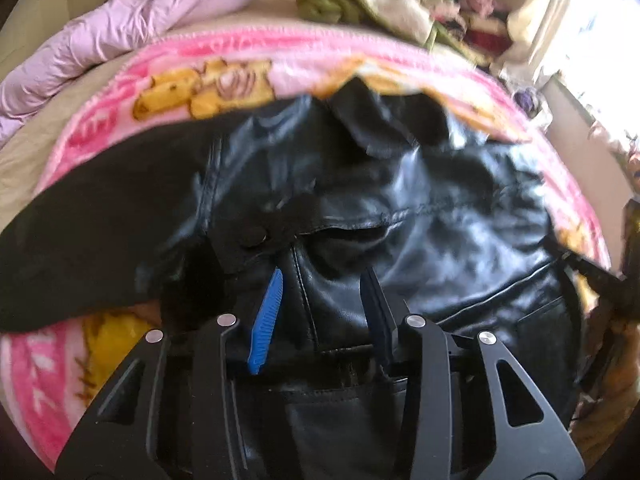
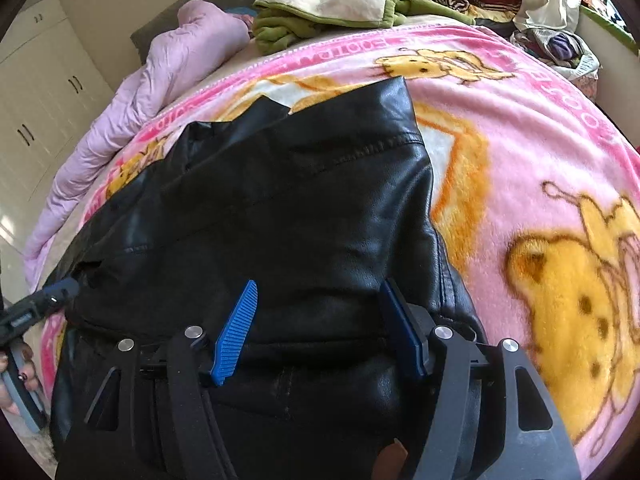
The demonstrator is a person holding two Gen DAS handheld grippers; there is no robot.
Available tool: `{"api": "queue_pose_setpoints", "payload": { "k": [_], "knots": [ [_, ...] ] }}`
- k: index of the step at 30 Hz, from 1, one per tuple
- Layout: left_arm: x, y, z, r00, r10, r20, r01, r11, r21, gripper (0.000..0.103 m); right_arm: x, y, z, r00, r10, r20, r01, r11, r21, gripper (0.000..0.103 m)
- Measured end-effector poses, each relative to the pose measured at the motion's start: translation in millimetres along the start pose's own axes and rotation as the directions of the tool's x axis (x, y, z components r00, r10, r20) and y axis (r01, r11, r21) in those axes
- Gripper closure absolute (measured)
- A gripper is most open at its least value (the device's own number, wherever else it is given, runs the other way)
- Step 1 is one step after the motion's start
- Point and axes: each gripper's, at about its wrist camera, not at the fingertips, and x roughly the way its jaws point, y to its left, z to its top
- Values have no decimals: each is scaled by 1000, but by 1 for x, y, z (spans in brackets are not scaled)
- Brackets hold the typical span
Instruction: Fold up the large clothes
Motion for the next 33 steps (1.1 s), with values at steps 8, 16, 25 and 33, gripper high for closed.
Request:
{"api": "queue_pose_setpoints", "payload": {
  "k": [8,16,25,33],
  "knots": [
    [26,7,-10,999,20,-46,-20,1000,-7,71,6,4,-7,999,-38,-8,38,999,-23,41],
    [-19,4,-12,999,-16,44,17,1000,-17,40,-45,-1,-18,999,17,30,-17,999,28,27],
    [-52,14,-18,996,23,90,-19,999,-45,9,-103,24,-34,991,70,117,-70,998,-2,6],
    [-76,37,-28,991,52,122,-42,996,-79,9,-124,66,-28,971,141,191,-134,990,-52,5]
  ]
}}
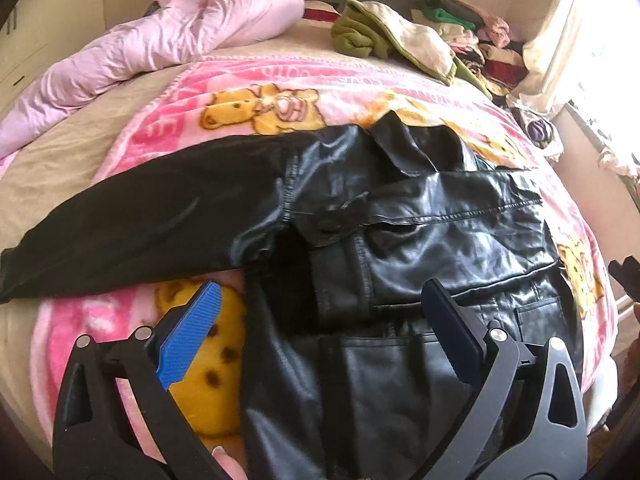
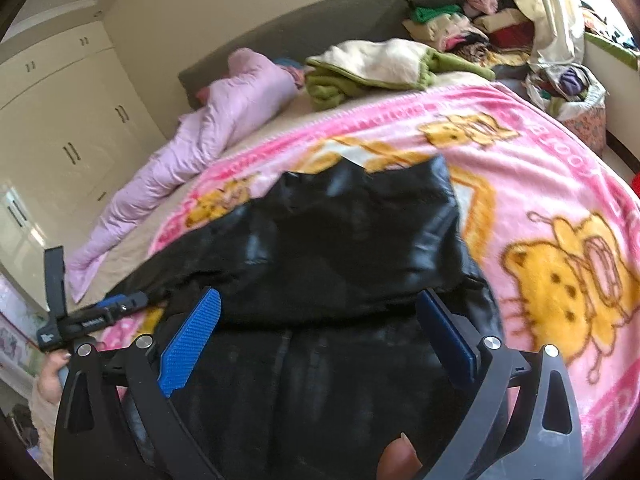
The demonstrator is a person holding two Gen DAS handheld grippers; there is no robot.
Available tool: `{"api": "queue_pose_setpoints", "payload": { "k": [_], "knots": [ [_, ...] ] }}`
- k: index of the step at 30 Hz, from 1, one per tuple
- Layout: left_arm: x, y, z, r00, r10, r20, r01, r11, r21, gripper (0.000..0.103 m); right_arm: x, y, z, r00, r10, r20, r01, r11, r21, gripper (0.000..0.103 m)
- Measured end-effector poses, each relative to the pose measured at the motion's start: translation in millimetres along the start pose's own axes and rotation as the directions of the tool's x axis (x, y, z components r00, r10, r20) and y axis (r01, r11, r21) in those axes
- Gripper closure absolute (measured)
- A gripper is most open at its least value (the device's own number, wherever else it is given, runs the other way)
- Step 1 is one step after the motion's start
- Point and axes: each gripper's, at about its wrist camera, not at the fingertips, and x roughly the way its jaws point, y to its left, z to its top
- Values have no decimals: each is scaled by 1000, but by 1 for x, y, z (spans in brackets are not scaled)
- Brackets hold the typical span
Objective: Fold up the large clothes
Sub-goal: 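Open the left gripper and move it to the other sleeve cuff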
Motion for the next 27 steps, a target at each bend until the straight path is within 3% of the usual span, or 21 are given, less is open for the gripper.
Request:
{"api": "queue_pose_setpoints", "payload": {
  "k": [17,27],
  "knots": [
    [-34,64,0,996,63,56,-57,993,-104,9,25,104,28,990,142,23,-138,982,-126,5],
    [-46,112,-1,992,104,77,-88,977,-195,9,58,152,30,986,165,-12,-164,969,-183,5]
  ]
}}
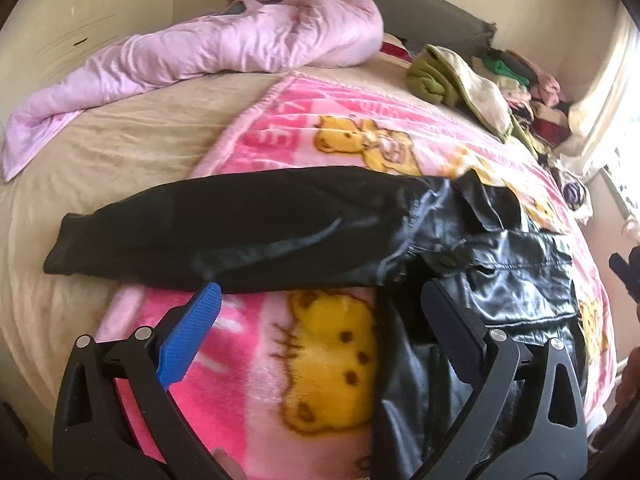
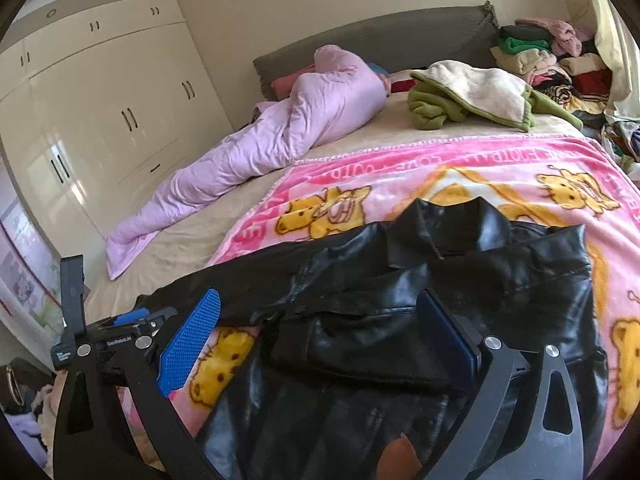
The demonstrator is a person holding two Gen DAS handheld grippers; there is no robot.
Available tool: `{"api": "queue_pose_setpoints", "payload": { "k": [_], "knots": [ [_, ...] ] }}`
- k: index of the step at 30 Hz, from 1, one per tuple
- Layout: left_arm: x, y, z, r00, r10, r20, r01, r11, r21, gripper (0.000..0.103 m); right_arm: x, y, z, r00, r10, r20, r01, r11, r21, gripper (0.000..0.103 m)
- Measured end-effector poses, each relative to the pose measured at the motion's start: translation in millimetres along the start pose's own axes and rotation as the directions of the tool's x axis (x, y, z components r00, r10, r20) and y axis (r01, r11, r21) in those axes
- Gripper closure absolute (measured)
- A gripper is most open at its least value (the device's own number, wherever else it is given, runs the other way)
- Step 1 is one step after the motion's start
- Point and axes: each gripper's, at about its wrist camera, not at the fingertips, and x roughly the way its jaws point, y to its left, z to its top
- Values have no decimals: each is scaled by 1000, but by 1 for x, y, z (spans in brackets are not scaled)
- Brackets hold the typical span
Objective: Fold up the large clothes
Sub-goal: 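Open the left gripper and move it to the other sleeve cuff, then close the left gripper on the other sleeve cuff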
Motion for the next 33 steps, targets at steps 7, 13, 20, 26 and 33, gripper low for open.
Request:
{"api": "queue_pose_setpoints", "payload": {
  "k": [7,13,20,26,33],
  "knots": [
    [4,39,1,999,36,-3,-37,997,-72,9,26,22,2,1000,4,-12,-5,999,-38,5],
    [10,78,-4,998,58,-16,-60,986,-154,9,50,41,1,999,8,-31,-11,997,-77,5],
    [22,121,-9,995,89,-35,-95,964,-250,9,78,62,-8,997,25,-68,-33,993,-112,5],
    [33,158,-17,992,113,-52,-124,933,-338,9,102,72,-18,994,28,-107,-42,991,-126,5],
    [50,205,-26,992,110,-61,-126,867,-482,9,120,65,-28,989,20,-145,-36,994,-105,5]
  ]
}}
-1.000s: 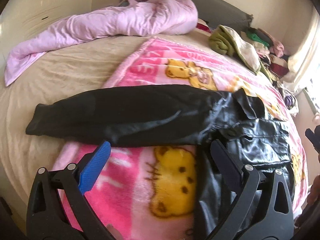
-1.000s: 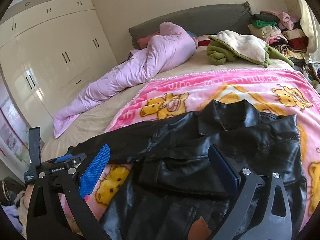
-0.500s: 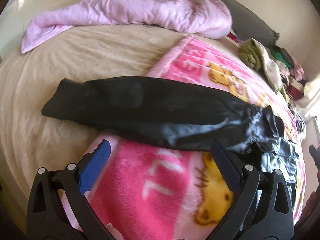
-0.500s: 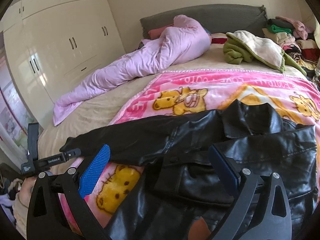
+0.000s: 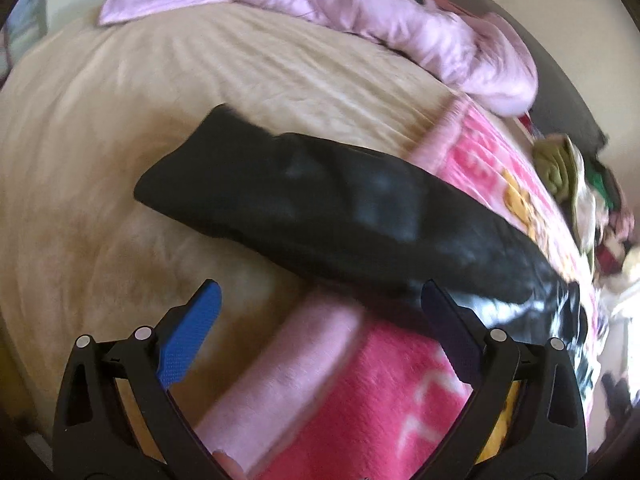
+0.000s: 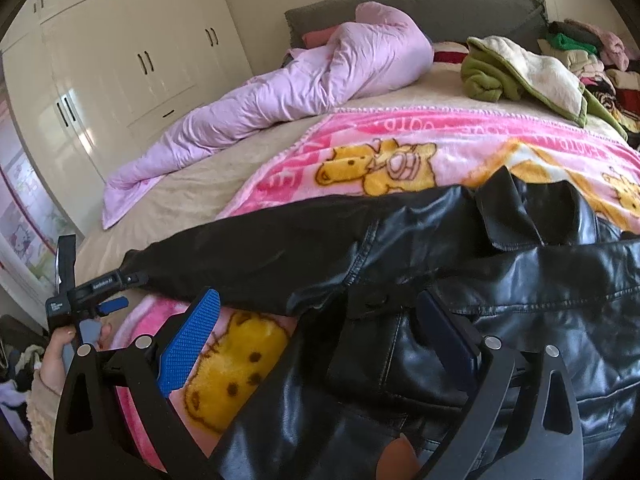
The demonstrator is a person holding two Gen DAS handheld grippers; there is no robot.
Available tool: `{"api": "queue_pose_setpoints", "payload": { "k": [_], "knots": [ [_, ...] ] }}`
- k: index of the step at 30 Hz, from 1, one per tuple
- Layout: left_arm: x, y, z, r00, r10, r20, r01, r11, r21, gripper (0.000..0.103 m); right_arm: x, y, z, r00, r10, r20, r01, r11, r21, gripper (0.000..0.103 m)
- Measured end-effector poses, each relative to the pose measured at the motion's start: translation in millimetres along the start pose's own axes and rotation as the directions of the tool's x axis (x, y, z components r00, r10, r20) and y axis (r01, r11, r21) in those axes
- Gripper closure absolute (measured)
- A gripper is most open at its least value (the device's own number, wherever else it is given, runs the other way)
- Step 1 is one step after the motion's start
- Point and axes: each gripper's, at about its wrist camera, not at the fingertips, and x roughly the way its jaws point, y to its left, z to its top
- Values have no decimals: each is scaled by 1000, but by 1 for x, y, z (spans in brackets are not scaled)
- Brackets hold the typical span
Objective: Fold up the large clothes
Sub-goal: 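Close the left gripper on the other sleeve cuff, then lift the sleeve with the left gripper and fold it across the jacket back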
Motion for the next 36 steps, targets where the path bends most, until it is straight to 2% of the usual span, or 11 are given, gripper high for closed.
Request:
{"api": "queue_pose_setpoints", "payload": {
  "k": [3,9,11,12,16,18,22,26,31,36],
  "knots": [
    [8,10,6,1000,-27,6,28,998,-65,9,2,-7,-4,1000,-3,-11,3,1000,17,5],
    [21,22,21,998,-33,45,41,984,-173,11,-5,-23,-11,1000,-19,-10,19,999,41,5],
    [22,25,26,997,-31,65,44,978,-205,34,-10,-30,-14,1000,-28,-5,28,998,51,5],
    [22,24,28,997,-33,64,46,977,-209,62,-13,-33,-15,999,-33,-3,33,998,55,5],
    [15,19,35,995,-53,79,68,978,-196,90,-25,-50,-19,999,-49,7,49,995,82,5],
    [1,8,38,992,-48,119,67,984,-163,93,-32,-58,-22,999,-53,13,51,994,97,5],
    [-34,-18,44,977,-86,197,107,989,-100,101,-49,-75,-28,997,-64,30,60,990,128,5],
    [-67,-50,48,958,-130,256,143,989,-31,102,-71,-93,-35,996,-66,54,55,983,174,5],
    [-109,-99,44,927,-191,322,175,982,76,103,-96,-112,-42,993,-76,90,55,975,214,5],
    [-138,-146,32,902,-260,345,215,963,163,103,-120,-128,-49,989,-80,122,48,968,246,5]
  ]
}}
